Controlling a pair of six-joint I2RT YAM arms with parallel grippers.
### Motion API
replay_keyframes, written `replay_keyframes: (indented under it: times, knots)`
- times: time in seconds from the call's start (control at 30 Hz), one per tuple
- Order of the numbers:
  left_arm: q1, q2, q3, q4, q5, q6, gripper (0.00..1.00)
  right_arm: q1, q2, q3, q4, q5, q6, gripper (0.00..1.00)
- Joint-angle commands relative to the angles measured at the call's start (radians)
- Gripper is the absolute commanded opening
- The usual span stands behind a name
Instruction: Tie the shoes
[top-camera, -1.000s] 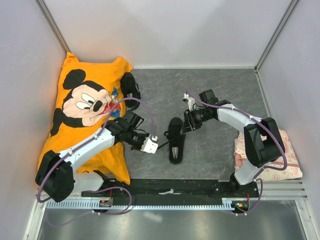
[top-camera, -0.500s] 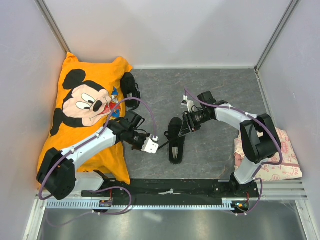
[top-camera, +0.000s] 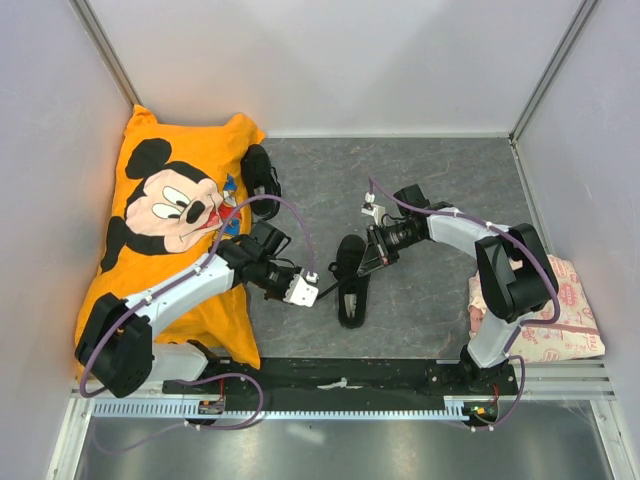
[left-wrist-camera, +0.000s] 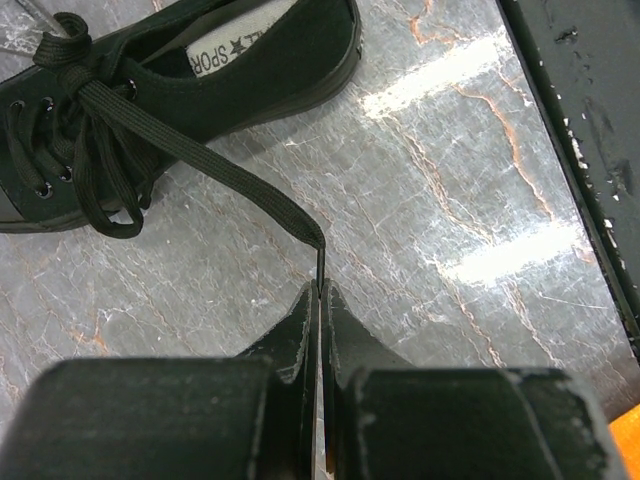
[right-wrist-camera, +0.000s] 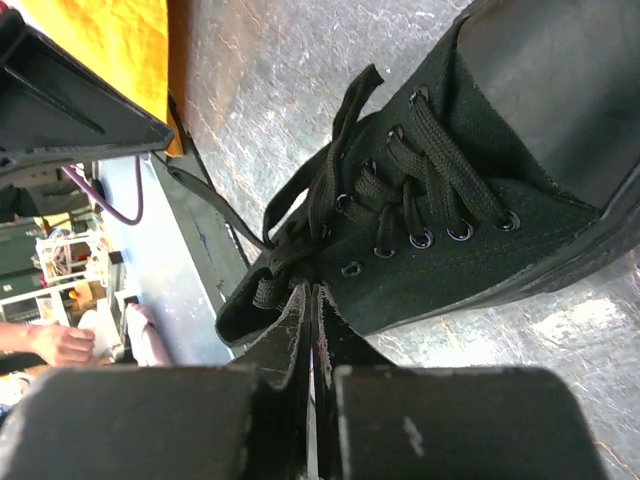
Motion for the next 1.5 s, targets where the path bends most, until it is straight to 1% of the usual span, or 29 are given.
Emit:
replay_keyframes:
  times: [0.0,0.17,0.33,0.37,0.4,0.43,0.5,0.57,0.6,0.67,0.7,0.77,0.87,0.9,0.93,0.97,1.07,1.17,1.2,1.27,1.3,1.47]
  knots:
    - [-0.003,-0.018,-0.033,0.017,0.02,0.018,0.02,-0.02,-0.022,0.014,-0.047,0.008,-0.066,0.0]
    - [-0.003,-0.07,-0.096,-0.011,0.011,0.075,0.02,-0.037,-0.044,0.04,-0.121,0.071,-0.141,0.0]
    - [-0.007,-0.037,-0.114,-0.005,-0.006,0.078,0.02,-0.036,-0.042,0.045,-0.126,0.079,-0.146,0.0]
    - [-0.007,-0.031,-0.109,0.006,-0.006,0.069,0.04,-0.034,-0.042,0.046,-0.126,0.078,-0.148,0.0]
    - [-0.007,-0.024,-0.108,0.014,-0.007,0.059,0.07,-0.033,-0.042,0.048,-0.124,0.076,-0.148,0.0]
    - [-0.007,-0.024,-0.105,0.041,-0.009,0.035,0.17,-0.03,-0.042,0.051,-0.121,0.075,-0.146,0.0]
    - [-0.005,-0.029,-0.1,0.08,-0.018,-0.025,0.31,-0.019,-0.044,0.053,-0.118,0.075,-0.146,0.0]
    - [0.009,-0.035,-0.097,0.141,-0.032,-0.056,0.37,-0.013,-0.047,0.051,-0.112,0.076,-0.143,0.0]
    - [0.019,-0.035,-0.09,0.162,-0.032,-0.066,0.42,-0.01,-0.048,0.051,-0.112,0.079,-0.145,0.0]
    - [0.062,-0.024,-0.062,0.231,-0.03,-0.108,0.47,-0.007,-0.054,0.048,-0.11,0.09,-0.143,0.0]
    - [0.076,-0.015,-0.047,0.247,-0.026,-0.125,0.5,-0.008,-0.061,0.045,-0.109,0.094,-0.145,0.0]
    - [0.111,0.035,0.005,0.29,-0.02,-0.134,0.54,-0.007,-0.068,0.042,-0.109,0.099,-0.142,0.0]
    - [0.118,0.124,0.071,0.339,-0.007,-0.128,0.61,-0.005,-0.076,0.04,-0.1,0.105,-0.132,0.0]
    - [0.116,0.144,0.088,0.351,0.002,-0.116,0.68,-0.007,-0.081,0.04,-0.095,0.111,-0.126,0.0]
    - [0.116,0.191,0.107,0.359,0.02,-0.111,0.72,-0.005,-0.085,0.039,-0.084,0.116,-0.12,0.0]
    - [0.115,0.215,0.151,0.37,0.028,-0.106,0.74,-0.007,-0.085,0.037,-0.08,0.119,-0.111,0.0]
    - [0.107,0.302,0.243,0.367,0.045,-0.079,0.75,-0.007,-0.093,0.033,-0.061,0.128,-0.086,0.0]
    - [0.093,0.366,0.303,0.318,0.072,0.021,0.76,-0.002,-0.097,0.027,-0.041,0.134,-0.068,0.0]
    - [0.089,0.379,0.314,0.292,0.074,0.07,0.76,-0.002,-0.097,0.028,-0.038,0.137,-0.06,0.0]
    - [0.072,0.406,0.352,0.252,0.083,0.117,0.75,-0.002,-0.097,0.028,-0.031,0.139,-0.056,0.0]
    - [0.066,0.431,0.366,0.2,0.088,0.16,0.74,-0.002,-0.096,0.03,-0.026,0.14,-0.051,0.0]
    - [0.029,0.488,0.427,0.092,0.097,0.266,0.73,-0.001,-0.093,0.034,-0.024,0.145,-0.043,0.0]
